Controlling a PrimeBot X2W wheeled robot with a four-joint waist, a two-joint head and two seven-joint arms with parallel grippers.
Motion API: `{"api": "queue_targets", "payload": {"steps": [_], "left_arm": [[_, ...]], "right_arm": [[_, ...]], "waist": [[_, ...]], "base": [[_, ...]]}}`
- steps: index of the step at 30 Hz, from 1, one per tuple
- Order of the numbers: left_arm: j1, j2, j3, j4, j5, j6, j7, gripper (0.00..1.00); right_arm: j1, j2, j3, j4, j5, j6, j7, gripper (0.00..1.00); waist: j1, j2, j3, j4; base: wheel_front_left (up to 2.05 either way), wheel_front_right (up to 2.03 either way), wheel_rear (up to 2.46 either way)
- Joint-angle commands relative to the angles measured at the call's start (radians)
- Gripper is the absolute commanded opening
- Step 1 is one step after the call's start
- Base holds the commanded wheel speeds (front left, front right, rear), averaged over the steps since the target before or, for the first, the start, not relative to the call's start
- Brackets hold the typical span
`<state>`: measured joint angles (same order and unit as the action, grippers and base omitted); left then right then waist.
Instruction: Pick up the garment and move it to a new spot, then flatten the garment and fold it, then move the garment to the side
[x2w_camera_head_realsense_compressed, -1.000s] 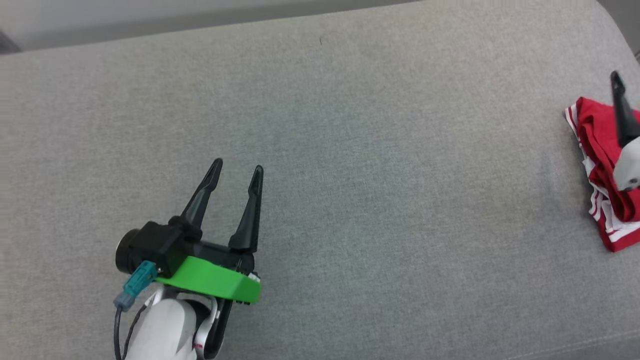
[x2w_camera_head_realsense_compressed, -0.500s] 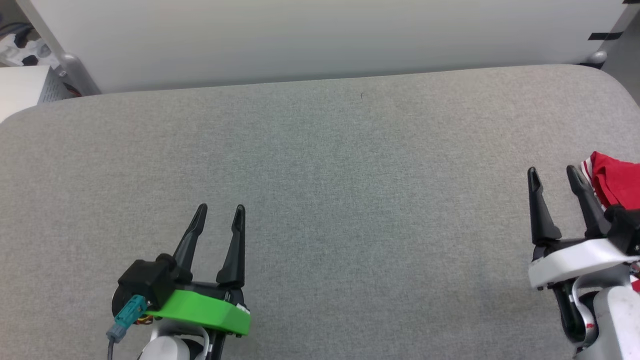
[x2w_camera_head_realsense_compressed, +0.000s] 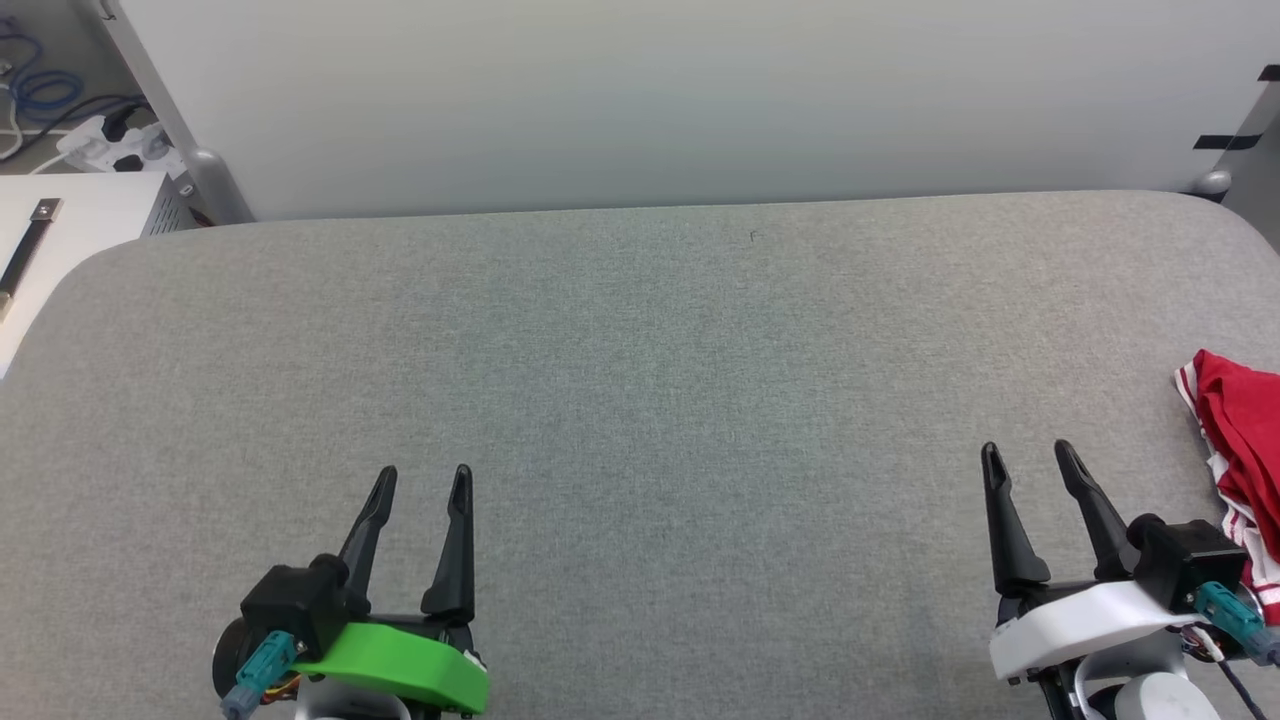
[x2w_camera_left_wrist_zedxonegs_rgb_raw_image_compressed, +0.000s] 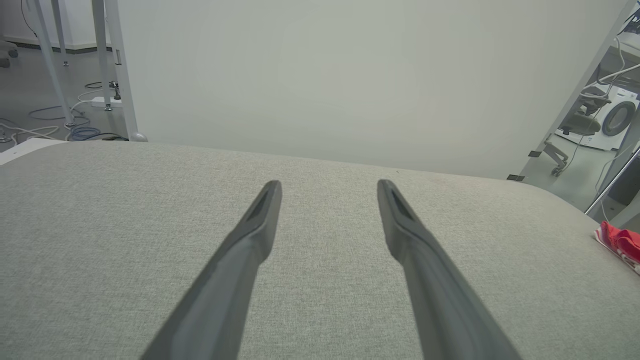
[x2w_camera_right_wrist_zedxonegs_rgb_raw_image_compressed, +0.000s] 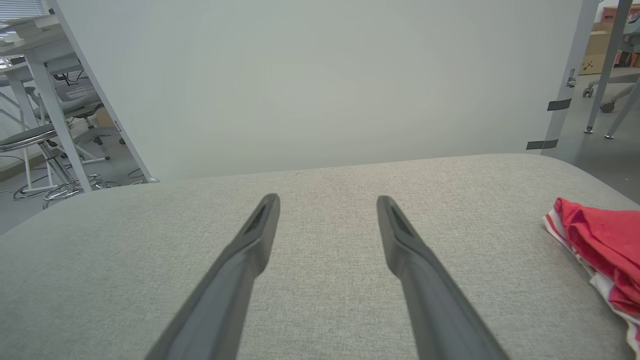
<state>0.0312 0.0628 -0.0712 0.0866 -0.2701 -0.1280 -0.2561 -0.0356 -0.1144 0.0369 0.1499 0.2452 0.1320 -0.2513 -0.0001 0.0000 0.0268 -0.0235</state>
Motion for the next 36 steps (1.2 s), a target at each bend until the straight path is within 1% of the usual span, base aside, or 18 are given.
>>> {"api": "queue_targets", "payload": {"steps": [1,13,29,30,36], "left_arm": [[0.016,-0.007,0.003,-0.003,0.010,-0.003,-0.006,1.00],[0.020,-0.012,0.011,-0.017,0.020,-0.003,-0.006,1.00],[0.016,-0.012,-0.002,-0.008,-0.006,-0.003,-0.006,1.00],[0.009,-0.007,0.001,-0.007,-0.004,0.000,0.000,0.00],[0.007,-0.006,0.003,-0.007,0.003,0.003,0.008,0.00]], "right_arm": [[0.010,0.006,0.003,-0.002,-0.007,-0.001,-0.010,1.00],[0.010,0.015,-0.003,-0.013,-0.012,-0.001,-0.010,1.00],[0.009,0.021,-0.003,-0.015,-0.010,-0.001,-0.010,1.00],[0.007,0.016,-0.003,-0.010,-0.006,0.000,-0.001,0.00],[0.007,0.016,-0.004,-0.013,-0.012,0.000,0.007,0.00]], "waist": [[0.0001,0.0000,-0.003,0.002],[0.0001,0.0000,-0.004,0.001],[0.0001,0.0000,0.002,-0.003],[0.0001,0.0000,0.002,-0.003],[0.0001,0.0000,0.001,-0.002]], "base": [[0.00,0.00,0.00],[0.00,0.00,0.00],[0.00,0.00,0.00],[0.00,0.00,0.00],[0.00,0.00,0.00]]}}
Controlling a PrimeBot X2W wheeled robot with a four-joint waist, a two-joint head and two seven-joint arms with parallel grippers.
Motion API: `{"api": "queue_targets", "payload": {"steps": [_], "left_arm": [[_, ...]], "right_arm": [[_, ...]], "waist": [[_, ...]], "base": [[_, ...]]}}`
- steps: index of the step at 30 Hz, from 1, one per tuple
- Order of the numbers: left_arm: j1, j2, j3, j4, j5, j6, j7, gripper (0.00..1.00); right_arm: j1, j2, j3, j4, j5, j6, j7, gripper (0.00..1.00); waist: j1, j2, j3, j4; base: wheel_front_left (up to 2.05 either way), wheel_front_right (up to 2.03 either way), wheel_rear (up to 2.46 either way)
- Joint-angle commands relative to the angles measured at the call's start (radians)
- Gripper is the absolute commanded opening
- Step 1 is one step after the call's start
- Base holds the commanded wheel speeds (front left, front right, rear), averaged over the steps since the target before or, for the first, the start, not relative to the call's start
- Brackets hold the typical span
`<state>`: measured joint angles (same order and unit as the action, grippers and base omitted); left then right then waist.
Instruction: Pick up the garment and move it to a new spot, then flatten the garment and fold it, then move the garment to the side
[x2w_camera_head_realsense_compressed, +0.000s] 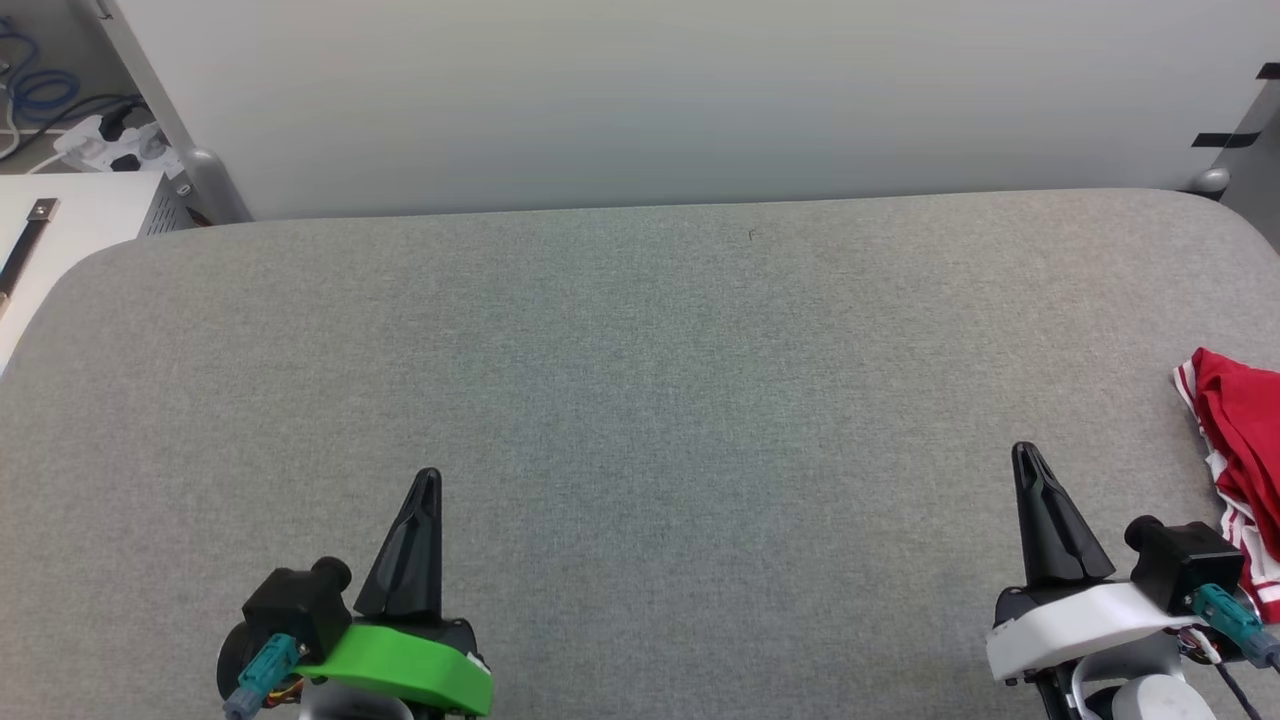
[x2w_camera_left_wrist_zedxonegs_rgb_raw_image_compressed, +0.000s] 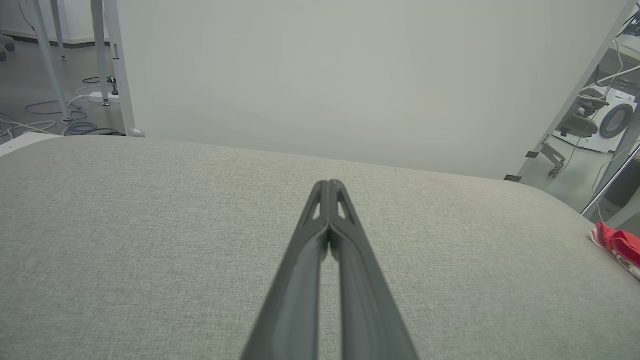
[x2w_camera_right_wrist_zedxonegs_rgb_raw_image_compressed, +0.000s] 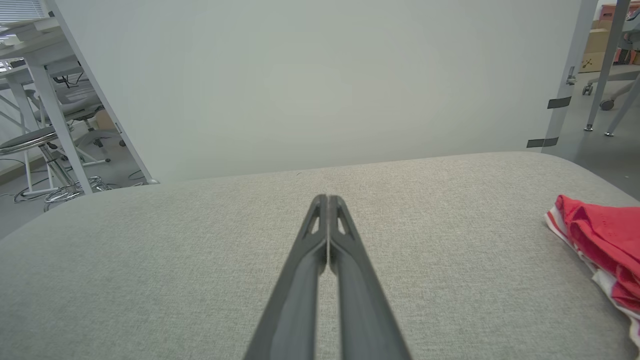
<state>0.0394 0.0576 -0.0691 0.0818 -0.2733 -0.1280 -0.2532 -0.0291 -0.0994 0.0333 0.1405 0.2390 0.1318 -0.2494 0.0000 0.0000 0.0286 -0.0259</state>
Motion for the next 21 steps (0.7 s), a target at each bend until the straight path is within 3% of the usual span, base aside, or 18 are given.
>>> {"api": "queue_targets", "payload": {"steps": [1,21], "left_arm": [[-0.002,-0.001,0.002,-0.004,0.013,0.006,0.011,0.00],[-0.008,-0.002,0.013,-0.017,0.056,0.026,0.051,0.00]], "right_arm": [[0.001,0.003,-0.001,-0.007,-0.012,0.000,0.011,0.00],[0.006,0.010,-0.007,-0.029,-0.049,0.000,0.050,0.00]], "waist": [[0.0000,0.0000,-0.001,0.001],[0.0000,0.0000,-0.006,0.005]], "base": [[0.00,0.00,0.00],[0.00,0.00,0.00]]}}
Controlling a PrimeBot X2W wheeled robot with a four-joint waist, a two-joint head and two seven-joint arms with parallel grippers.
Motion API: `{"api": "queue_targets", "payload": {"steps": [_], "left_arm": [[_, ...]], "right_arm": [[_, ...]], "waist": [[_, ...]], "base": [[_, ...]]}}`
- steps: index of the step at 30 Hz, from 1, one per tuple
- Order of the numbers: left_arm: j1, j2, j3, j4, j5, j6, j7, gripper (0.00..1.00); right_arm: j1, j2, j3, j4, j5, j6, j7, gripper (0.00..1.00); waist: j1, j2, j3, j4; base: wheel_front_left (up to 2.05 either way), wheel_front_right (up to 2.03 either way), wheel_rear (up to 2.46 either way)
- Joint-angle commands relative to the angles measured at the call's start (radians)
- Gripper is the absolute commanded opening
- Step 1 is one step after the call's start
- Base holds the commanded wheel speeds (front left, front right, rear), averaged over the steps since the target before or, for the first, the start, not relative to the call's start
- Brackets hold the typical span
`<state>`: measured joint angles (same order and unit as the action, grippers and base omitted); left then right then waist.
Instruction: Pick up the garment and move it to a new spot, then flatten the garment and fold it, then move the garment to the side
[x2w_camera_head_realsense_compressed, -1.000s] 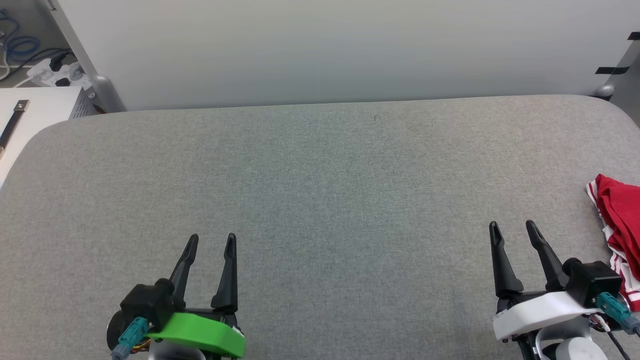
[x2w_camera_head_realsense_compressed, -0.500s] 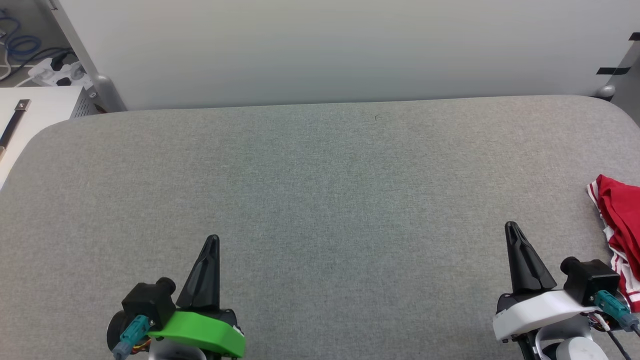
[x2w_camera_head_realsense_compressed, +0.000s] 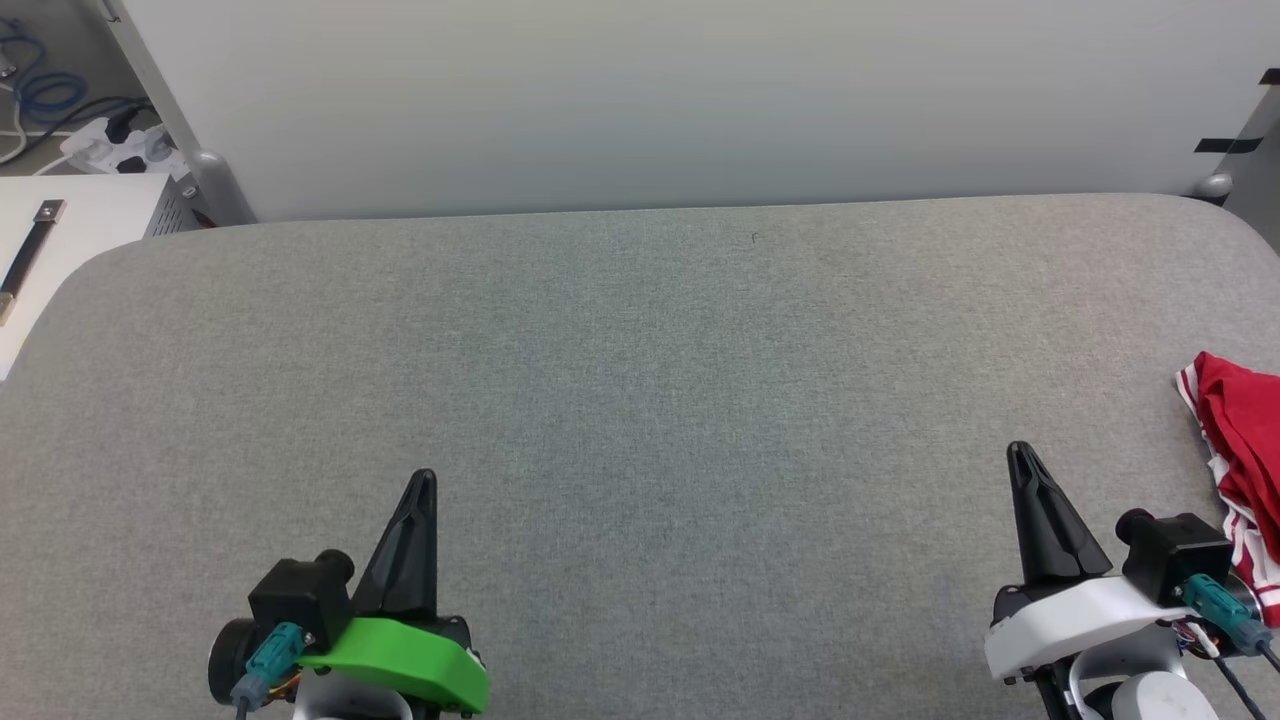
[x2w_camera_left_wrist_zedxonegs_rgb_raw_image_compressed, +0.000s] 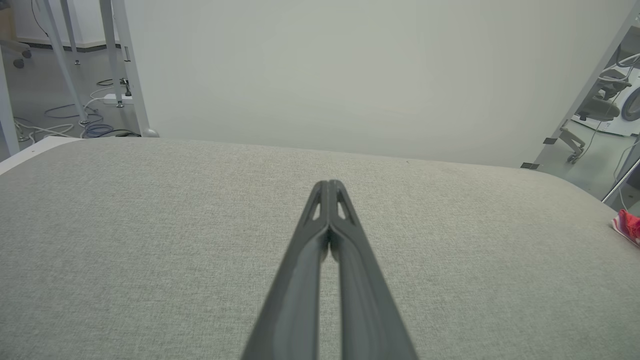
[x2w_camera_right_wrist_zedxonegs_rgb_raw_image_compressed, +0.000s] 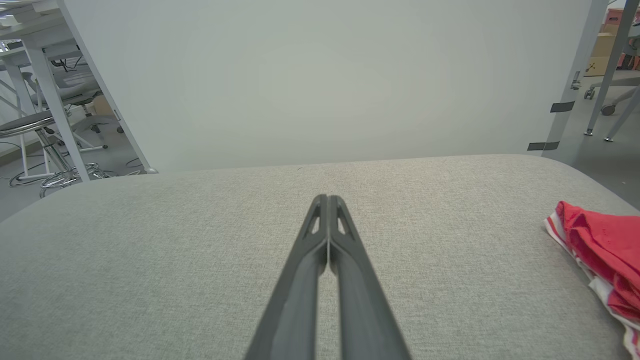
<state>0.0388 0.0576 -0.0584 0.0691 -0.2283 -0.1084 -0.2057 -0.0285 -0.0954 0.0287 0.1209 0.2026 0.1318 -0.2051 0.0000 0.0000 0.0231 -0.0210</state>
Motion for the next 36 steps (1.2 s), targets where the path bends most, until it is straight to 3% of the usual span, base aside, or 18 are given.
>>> {"api": "queue_targets", "payload": {"steps": [1,36], "left_arm": [[-0.008,-0.002,0.003,-0.005,0.013,0.008,0.006,0.00],[-0.019,-0.004,0.023,-0.028,0.089,0.043,0.076,0.00]], "right_arm": [[0.006,0.007,-0.002,-0.010,-0.015,0.000,0.008,0.00],[0.014,0.020,-0.012,-0.050,-0.081,-0.001,0.078,0.00]], "waist": [[0.0000,0.0000,0.000,0.000],[0.0000,0.0000,-0.008,0.008]], "base": [[0.00,0.00,0.00],[0.00,0.00,0.00]]}}
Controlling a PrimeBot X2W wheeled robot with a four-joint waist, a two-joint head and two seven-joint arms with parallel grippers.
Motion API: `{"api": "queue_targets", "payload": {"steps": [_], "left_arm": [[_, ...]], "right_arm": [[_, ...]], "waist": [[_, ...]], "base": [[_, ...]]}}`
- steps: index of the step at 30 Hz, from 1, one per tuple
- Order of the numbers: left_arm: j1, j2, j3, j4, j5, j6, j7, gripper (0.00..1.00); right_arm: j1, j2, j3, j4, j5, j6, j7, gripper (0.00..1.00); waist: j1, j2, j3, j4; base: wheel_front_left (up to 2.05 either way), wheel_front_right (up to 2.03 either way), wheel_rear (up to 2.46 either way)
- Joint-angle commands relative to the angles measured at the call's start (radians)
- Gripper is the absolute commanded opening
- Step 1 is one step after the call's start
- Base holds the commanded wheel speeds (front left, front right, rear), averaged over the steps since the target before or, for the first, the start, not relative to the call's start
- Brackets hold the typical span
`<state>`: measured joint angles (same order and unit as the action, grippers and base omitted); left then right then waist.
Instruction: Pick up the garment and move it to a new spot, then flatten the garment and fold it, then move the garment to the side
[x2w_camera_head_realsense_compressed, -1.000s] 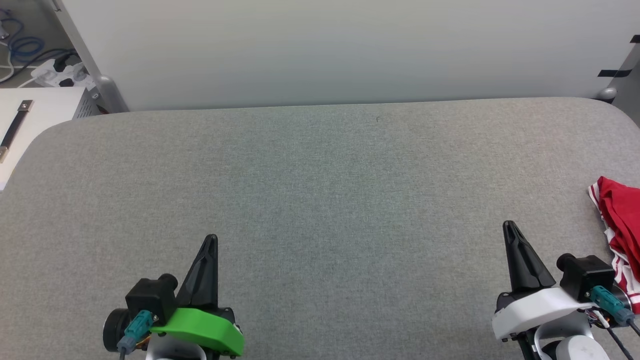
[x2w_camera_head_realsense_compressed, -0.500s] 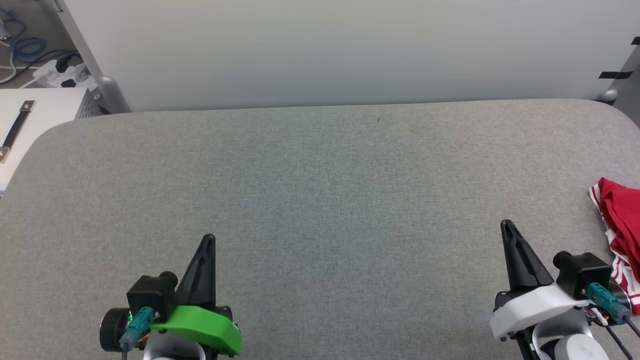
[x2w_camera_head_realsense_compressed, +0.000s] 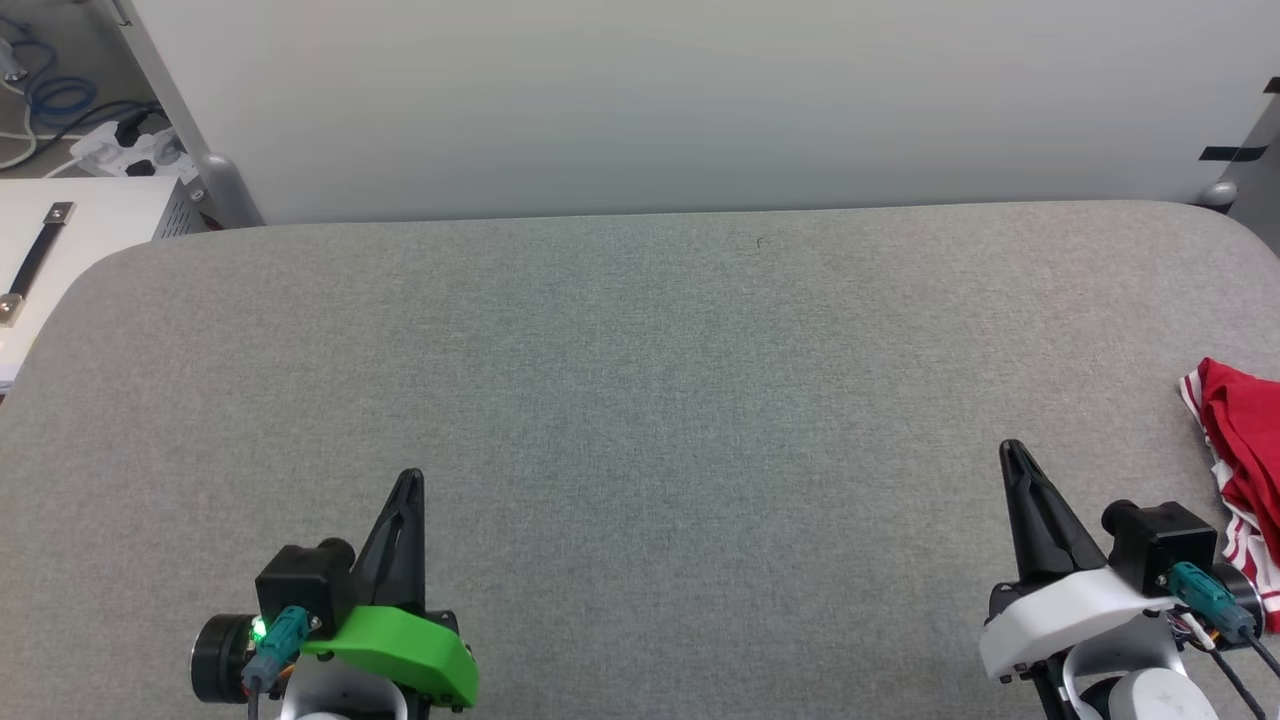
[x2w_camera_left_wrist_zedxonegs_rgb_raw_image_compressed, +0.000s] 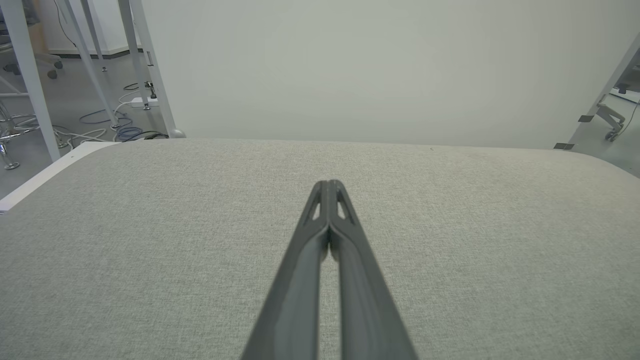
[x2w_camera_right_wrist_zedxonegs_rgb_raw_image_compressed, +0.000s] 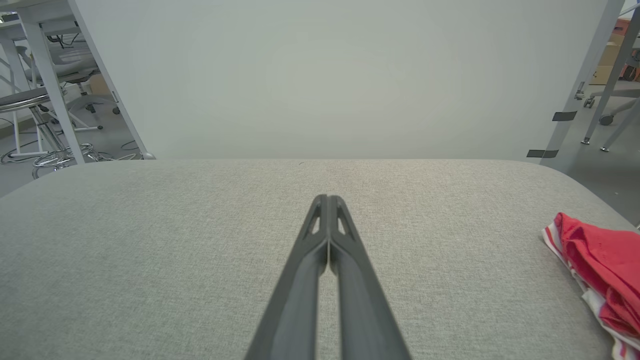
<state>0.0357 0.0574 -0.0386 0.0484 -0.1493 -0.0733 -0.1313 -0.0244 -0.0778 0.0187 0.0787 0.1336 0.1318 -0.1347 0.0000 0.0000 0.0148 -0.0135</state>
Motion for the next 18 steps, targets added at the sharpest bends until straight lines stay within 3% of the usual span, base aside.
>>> {"api": "queue_targets", "payload": {"steps": [1,18], "left_arm": [[-0.016,-0.004,0.004,-0.008,0.012,0.009,0.004,0.00],[-0.021,-0.005,0.013,-0.019,0.049,0.026,0.038,0.00]], "right_arm": [[0.010,0.003,-0.002,-0.008,-0.014,-0.001,0.009,0.00],[0.014,0.010,-0.006,-0.027,-0.046,-0.001,0.043,0.00]], "waist": [[0.0000,0.0000,0.000,0.000],[0.0000,0.0000,-0.004,0.004]], "base": [[0.00,0.00,0.00],[0.00,0.00,0.00]]}}
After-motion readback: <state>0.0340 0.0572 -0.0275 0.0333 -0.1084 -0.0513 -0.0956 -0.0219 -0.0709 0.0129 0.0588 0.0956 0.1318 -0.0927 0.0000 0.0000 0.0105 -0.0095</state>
